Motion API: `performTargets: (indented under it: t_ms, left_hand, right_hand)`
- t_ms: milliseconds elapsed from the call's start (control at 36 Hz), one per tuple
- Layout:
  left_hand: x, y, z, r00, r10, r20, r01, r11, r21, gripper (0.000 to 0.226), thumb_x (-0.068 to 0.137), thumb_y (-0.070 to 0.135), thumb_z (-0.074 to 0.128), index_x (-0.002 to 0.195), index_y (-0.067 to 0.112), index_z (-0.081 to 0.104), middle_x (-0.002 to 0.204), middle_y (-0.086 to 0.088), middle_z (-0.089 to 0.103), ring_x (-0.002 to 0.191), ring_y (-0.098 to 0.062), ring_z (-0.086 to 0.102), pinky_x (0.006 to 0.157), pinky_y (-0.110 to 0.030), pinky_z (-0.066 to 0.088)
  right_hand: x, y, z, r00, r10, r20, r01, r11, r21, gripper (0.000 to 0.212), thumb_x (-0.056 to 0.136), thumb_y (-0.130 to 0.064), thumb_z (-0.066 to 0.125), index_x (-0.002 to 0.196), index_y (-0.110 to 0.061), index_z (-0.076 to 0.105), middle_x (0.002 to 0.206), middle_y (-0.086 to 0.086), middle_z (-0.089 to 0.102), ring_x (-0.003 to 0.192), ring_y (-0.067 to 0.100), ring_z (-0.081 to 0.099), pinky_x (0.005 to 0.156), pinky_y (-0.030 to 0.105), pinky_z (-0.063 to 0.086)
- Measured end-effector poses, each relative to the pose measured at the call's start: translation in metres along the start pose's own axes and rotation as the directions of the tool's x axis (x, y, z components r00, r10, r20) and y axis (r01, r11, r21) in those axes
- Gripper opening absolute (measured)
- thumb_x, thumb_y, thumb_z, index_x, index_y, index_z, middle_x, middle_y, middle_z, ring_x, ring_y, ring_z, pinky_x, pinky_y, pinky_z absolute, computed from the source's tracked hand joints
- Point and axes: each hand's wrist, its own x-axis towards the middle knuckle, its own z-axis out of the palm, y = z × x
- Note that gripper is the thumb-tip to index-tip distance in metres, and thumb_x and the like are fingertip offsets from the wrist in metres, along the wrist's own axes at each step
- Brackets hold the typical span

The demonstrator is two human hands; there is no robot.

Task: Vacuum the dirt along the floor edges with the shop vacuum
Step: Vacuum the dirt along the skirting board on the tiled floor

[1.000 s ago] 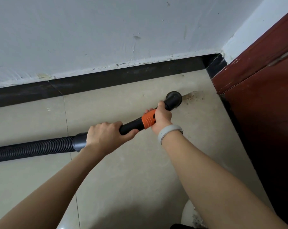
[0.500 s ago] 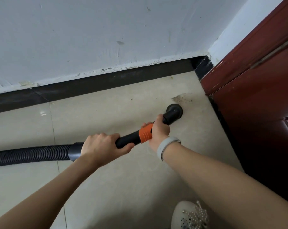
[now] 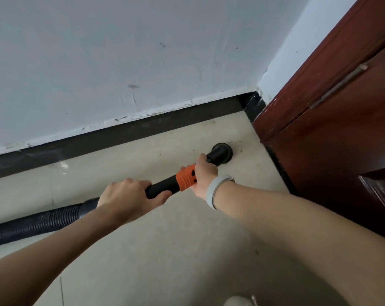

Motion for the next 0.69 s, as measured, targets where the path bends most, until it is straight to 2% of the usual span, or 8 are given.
performTargets:
  t_ms: [139, 222, 306, 444, 583, 639, 694]
  left_hand:
    - [0.008, 0.018, 0.004, 0.998, 0.07, 0.008, -0.07, 0.995, 0.068, 0.057, 0.081, 0.078, 0.027, 0.083, 0.028, 0.053, 0.069, 0.01, 0.054, 0.069, -0.017, 0.056, 0.059, -0.028, 0.039]
    - [0.02, 0.025, 0.003, 0.999, 0.036, -0.021, -0.035, 0.999, 0.037, 0.057, 0.081, 0.079, 0.028, 0.082, 0.029, 0.054, 0.068, 0.008, 0.054, 0.069, -0.018, 0.055, 0.058, -0.028, 0.038]
    - [0.029, 0.031, 0.006, 0.998, -0.014, -0.067, 0.012, 0.999, -0.03, 0.055, 0.082, 0.077, 0.031, 0.08, 0.027, 0.054, 0.066, 0.007, 0.053, 0.066, -0.019, 0.054, 0.059, -0.029, 0.039]
    - [0.029, 0.037, 0.024, 0.992, -0.057, -0.115, 0.041, 0.99, -0.133, 0.054, 0.082, 0.075, 0.034, 0.071, 0.025, 0.05, 0.064, 0.006, 0.054, 0.065, -0.02, 0.056, 0.058, -0.029, 0.039]
    - [0.019, 0.034, 0.029, 0.999, 0.003, -0.048, -0.007, 0.996, -0.092, 0.051, 0.083, 0.075, 0.035, 0.08, 0.028, 0.055, 0.066, 0.009, 0.053, 0.064, -0.014, 0.052, 0.057, -0.027, 0.038]
    - [0.018, 0.032, 0.03, 0.999, 0.032, -0.005, -0.032, 0.997, -0.071, 0.052, 0.082, 0.076, 0.034, 0.084, 0.029, 0.056, 0.068, 0.009, 0.054, 0.066, -0.014, 0.054, 0.058, -0.026, 0.04]
    - [0.019, 0.032, 0.031, 0.998, 0.056, 0.021, -0.055, 0.997, -0.057, 0.054, 0.079, 0.077, 0.032, 0.083, 0.029, 0.056, 0.068, 0.01, 0.055, 0.069, -0.015, 0.056, 0.061, -0.026, 0.043]
  right_hand:
    - [0.008, -0.002, -0.024, 0.998, -0.01, -0.058, 0.018, 0.991, 0.134, 0.029, 0.099, -0.034, 0.048, 0.111, -0.008, 0.044, 0.071, 0.01, 0.061, 0.064, 0.023, 0.066, 0.087, 0.042, 0.056]
    - [0.015, -0.017, -0.022, 0.998, -0.032, -0.05, 0.036, 0.996, 0.078, 0.036, 0.097, -0.038, 0.05, 0.118, -0.01, 0.045, 0.078, 0.01, 0.062, 0.075, 0.025, 0.067, 0.089, 0.042, 0.055]
    - [0.016, -0.037, -0.015, 0.998, -0.054, -0.009, 0.055, 0.998, 0.02, 0.034, 0.097, -0.037, 0.05, 0.118, -0.012, 0.044, 0.081, 0.01, 0.062, 0.077, 0.027, 0.069, 0.089, 0.043, 0.055]
    - [0.019, -0.044, -0.01, 0.994, -0.101, -0.04, 0.098, 0.993, -0.071, 0.04, 0.097, -0.036, 0.049, 0.125, -0.008, 0.044, 0.085, 0.008, 0.064, 0.063, 0.021, 0.067, 0.069, 0.034, 0.058]
    - [0.024, -0.015, -0.027, 0.992, -0.071, -0.104, 0.066, 0.996, -0.053, 0.044, 0.095, -0.043, 0.049, 0.123, -0.01, 0.044, 0.085, 0.008, 0.067, 0.079, 0.025, 0.069, 0.088, 0.041, 0.055]
    - [0.029, -0.004, -0.035, 0.986, -0.058, -0.157, 0.051, 0.998, -0.047, 0.049, 0.093, -0.047, 0.049, 0.125, -0.01, 0.044, 0.098, 0.011, 0.068, 0.086, 0.027, 0.069, 0.091, 0.042, 0.054]
    - [0.03, 0.001, -0.043, 0.987, -0.022, -0.159, 0.02, 1.0, -0.013, 0.046, 0.095, -0.047, 0.048, 0.123, -0.011, 0.044, 0.099, 0.01, 0.069, 0.081, 0.023, 0.069, 0.089, 0.038, 0.054]
